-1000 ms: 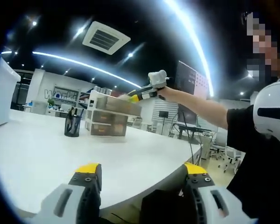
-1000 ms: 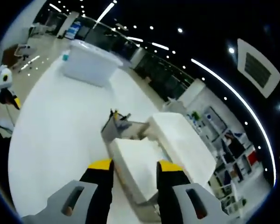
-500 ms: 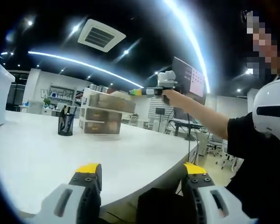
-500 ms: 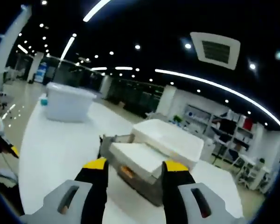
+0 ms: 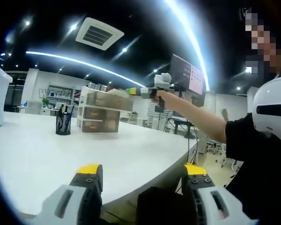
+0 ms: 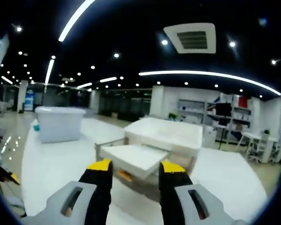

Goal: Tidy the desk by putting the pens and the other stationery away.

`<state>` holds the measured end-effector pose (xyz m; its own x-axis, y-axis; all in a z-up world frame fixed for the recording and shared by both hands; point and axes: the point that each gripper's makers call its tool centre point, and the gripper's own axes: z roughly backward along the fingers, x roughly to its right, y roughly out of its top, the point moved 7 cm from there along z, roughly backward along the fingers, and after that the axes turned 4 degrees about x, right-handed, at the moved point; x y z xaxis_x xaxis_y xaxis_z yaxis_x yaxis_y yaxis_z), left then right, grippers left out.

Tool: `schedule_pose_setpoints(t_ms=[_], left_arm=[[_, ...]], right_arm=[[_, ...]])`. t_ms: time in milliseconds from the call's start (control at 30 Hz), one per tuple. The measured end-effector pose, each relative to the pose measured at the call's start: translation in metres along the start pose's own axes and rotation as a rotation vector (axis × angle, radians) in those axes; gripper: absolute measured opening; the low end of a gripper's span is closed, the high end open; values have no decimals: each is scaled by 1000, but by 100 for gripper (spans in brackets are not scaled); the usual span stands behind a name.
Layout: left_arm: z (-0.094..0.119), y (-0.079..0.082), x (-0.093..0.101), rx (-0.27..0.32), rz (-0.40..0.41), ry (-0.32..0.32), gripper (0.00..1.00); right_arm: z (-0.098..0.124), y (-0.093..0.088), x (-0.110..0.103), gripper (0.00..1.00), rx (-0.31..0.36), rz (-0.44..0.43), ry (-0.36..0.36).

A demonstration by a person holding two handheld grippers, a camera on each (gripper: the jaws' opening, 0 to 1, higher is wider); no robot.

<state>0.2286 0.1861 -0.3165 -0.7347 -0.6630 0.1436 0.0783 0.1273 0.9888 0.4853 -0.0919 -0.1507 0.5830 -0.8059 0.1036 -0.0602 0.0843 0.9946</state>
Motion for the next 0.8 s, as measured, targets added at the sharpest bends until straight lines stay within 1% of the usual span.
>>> schedule_pose_setpoints(t_ms=[133, 300, 500, 600, 800], left_arm=[[2, -1, -2, -2, 2, 1, 67], [5, -2, -6, -2, 7, 8, 67], [5, -5, -7, -3, 14, 9, 67], [5, -5, -7, -3, 14, 9, 67], [7, -4, -9, 0, 13, 16, 67]], right_arm=[[-9, -5, 1, 33, -19, -11, -12], [-12, -5, -2, 29, -11, -36, 0], [-20, -4, -7, 29, -12, -36, 4], [-25, -4, -4, 28, -22, -18, -14], [-36, -7, 4, 28, -34, -35, -29]])
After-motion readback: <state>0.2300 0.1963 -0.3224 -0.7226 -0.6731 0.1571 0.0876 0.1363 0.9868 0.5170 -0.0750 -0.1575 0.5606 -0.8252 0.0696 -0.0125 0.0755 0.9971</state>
